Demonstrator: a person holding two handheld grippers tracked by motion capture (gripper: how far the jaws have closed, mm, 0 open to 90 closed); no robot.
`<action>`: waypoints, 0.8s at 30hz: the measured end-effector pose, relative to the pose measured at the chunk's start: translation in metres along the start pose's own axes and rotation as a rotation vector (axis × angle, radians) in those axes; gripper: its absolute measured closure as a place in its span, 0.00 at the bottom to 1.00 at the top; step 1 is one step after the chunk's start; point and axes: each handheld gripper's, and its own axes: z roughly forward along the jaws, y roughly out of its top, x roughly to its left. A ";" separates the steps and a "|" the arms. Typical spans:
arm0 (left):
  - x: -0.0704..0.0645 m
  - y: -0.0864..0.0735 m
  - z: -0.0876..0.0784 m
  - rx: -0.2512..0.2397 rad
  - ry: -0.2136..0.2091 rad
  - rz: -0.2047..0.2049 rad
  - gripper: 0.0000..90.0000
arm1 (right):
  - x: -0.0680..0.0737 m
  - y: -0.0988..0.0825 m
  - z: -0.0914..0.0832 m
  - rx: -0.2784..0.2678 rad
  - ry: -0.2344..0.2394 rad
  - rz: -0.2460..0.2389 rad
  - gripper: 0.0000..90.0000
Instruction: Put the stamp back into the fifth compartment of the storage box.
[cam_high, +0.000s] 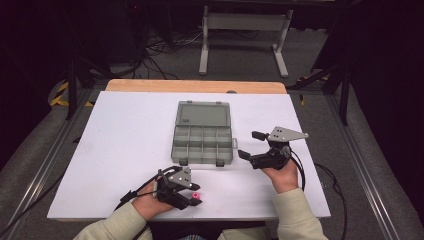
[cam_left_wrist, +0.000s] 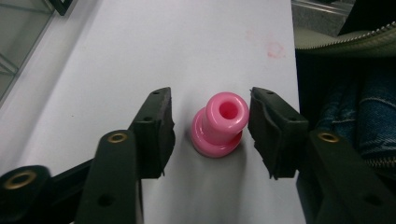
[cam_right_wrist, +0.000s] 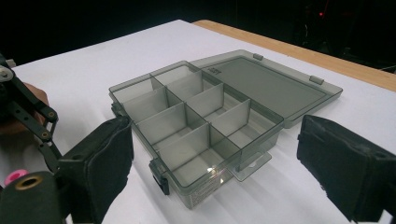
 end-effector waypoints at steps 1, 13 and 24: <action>0.000 0.000 0.000 0.004 0.003 0.001 0.60 | 0.000 0.000 0.000 0.001 -0.001 0.000 0.13; -0.002 0.001 -0.001 0.007 0.005 0.014 0.71 | -0.001 -0.001 0.000 -0.001 0.001 0.004 0.13; -0.002 0.005 -0.011 -0.011 -0.004 0.014 0.71 | -0.001 -0.002 0.001 0.004 -0.001 0.011 0.13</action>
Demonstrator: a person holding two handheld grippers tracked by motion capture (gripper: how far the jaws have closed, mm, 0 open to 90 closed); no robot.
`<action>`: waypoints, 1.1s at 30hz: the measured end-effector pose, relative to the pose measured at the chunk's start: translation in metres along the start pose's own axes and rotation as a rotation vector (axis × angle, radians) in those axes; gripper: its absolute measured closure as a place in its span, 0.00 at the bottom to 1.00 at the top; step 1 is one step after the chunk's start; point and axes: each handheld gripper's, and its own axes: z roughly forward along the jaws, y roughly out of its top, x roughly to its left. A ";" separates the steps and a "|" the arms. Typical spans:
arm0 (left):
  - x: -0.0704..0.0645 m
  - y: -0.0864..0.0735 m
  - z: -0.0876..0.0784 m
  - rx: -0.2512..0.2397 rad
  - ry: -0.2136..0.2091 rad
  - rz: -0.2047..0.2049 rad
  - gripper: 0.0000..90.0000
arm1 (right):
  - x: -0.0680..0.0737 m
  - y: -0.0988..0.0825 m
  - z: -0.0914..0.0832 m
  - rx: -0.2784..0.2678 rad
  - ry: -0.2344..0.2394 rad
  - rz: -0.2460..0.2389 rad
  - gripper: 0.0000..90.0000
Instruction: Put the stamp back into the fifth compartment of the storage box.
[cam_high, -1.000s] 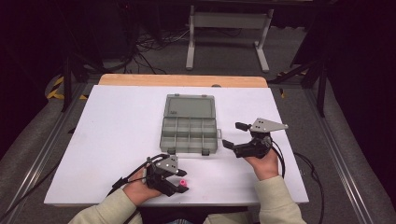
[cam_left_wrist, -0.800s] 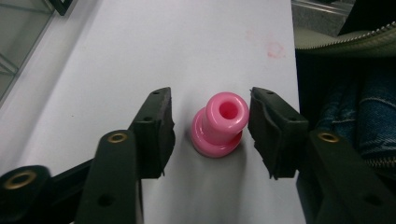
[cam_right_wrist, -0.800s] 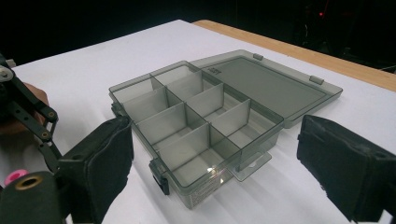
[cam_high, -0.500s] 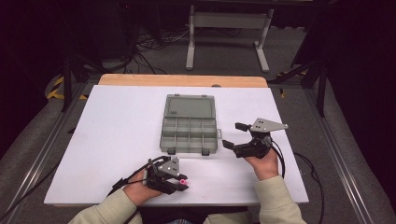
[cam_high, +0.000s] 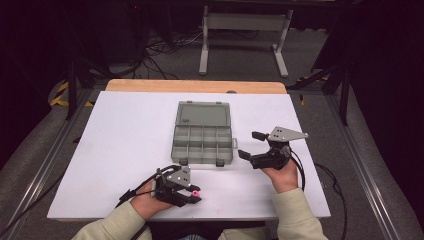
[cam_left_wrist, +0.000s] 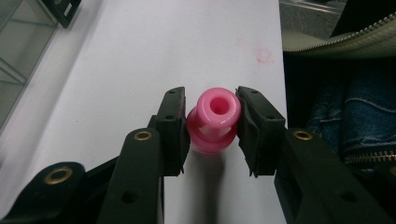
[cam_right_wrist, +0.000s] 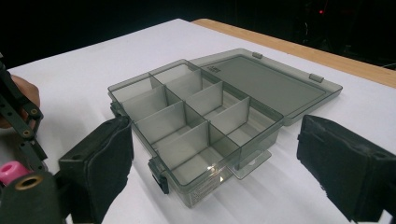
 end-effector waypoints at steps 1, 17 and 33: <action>0.000 0.000 -0.001 -0.005 0.000 -0.004 0.71 | 0.000 0.000 0.000 0.001 0.000 0.000 0.13; 0.007 0.008 -0.024 -0.013 0.017 -0.008 0.71 | -0.001 -0.002 0.002 0.005 -0.001 0.005 0.13; 0.020 0.014 -0.041 -0.043 0.051 -0.035 0.71 | -0.001 -0.002 0.002 0.008 0.000 0.005 0.13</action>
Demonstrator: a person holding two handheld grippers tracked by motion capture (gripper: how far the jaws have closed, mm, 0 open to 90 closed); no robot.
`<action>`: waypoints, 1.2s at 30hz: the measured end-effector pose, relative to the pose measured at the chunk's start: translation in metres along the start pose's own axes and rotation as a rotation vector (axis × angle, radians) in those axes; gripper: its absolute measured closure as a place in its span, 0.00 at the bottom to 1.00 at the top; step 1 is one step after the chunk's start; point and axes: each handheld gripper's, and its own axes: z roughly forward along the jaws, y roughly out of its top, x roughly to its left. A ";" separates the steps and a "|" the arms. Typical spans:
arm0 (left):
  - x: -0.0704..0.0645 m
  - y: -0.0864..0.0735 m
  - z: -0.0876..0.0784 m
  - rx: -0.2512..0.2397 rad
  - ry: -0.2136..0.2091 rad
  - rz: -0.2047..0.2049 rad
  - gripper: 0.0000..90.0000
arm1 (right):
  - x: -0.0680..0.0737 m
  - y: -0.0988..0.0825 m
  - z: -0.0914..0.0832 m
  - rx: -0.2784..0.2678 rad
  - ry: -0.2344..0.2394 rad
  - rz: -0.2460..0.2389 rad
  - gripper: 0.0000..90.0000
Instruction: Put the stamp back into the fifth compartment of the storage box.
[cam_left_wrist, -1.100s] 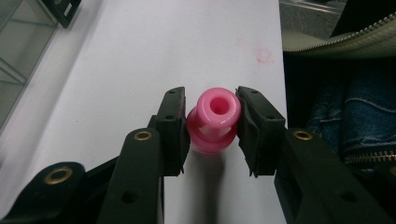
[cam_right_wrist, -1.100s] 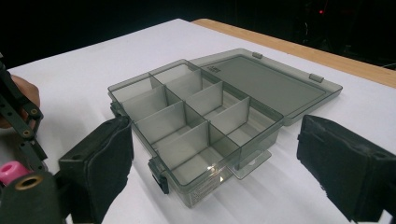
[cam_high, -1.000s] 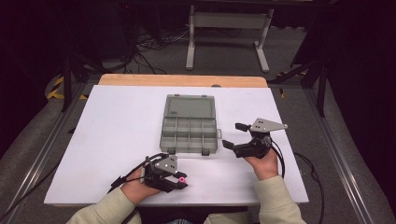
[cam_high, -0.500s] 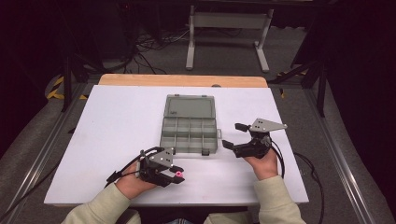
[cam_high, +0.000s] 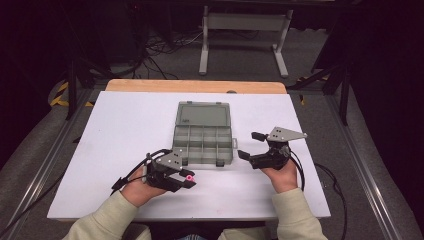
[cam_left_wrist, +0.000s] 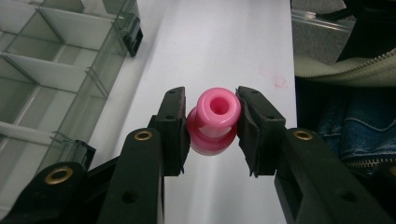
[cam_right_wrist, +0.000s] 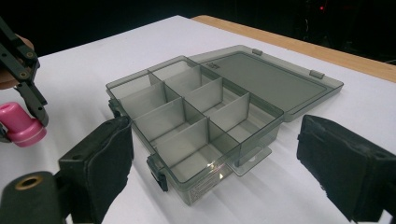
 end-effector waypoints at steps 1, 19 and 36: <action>0.001 0.000 0.000 -0.003 0.000 0.002 0.71 | 0.000 0.000 0.000 0.001 0.000 -0.001 0.13; 0.019 -0.001 -0.011 -0.039 0.068 -0.074 0.71 | 0.000 0.000 0.001 0.004 0.002 -0.001 0.13; 0.038 -0.008 -0.020 -0.073 0.137 -0.168 0.71 | 0.001 -0.001 0.001 0.006 0.002 -0.005 0.13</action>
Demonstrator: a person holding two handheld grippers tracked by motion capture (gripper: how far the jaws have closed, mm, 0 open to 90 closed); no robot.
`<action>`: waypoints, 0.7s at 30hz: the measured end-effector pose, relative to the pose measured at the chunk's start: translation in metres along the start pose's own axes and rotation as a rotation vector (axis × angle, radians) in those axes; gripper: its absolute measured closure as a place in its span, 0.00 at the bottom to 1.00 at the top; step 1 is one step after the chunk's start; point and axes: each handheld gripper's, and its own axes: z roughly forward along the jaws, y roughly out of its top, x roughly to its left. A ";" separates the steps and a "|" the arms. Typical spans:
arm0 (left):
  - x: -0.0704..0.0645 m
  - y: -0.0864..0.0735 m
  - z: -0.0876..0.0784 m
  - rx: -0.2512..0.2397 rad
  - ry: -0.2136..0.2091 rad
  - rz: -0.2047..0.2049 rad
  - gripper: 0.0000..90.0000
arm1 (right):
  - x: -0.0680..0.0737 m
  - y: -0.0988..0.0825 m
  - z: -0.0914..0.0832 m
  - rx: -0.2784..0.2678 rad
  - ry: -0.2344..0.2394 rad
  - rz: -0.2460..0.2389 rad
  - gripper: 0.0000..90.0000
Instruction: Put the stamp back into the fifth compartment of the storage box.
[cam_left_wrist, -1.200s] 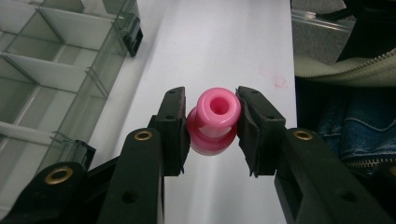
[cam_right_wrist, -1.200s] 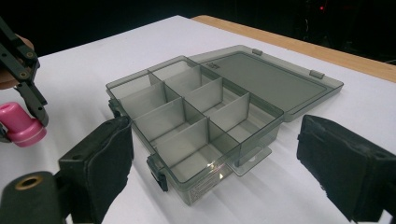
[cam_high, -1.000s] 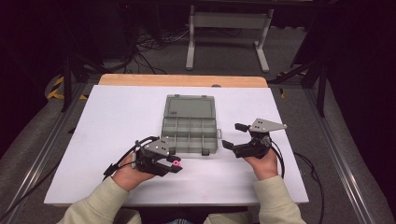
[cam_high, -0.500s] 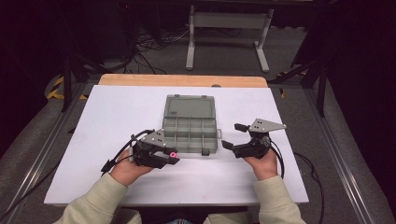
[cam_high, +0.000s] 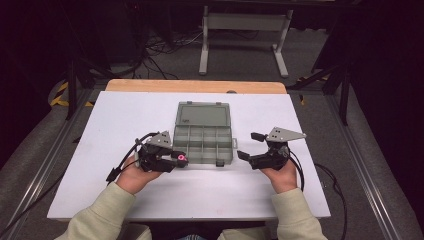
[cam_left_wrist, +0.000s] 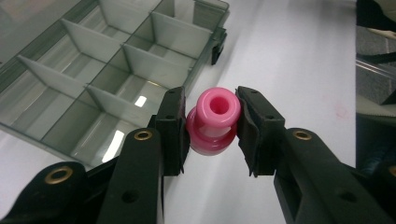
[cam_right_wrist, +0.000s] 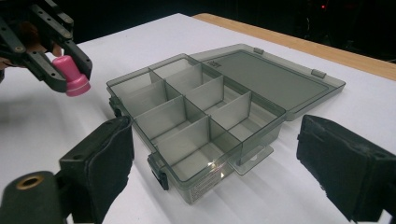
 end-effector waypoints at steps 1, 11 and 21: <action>0.000 0.000 0.000 0.000 0.000 0.000 0.71 | 0.000 0.000 0.000 0.000 -0.001 0.000 0.13; 0.012 -0.001 0.001 -0.024 0.052 -0.059 0.71 | 0.000 0.000 0.000 0.001 0.001 0.002 0.13; 0.023 -0.001 0.002 -0.054 0.107 -0.133 0.71 | -0.001 -0.001 0.000 0.002 0.004 0.006 0.13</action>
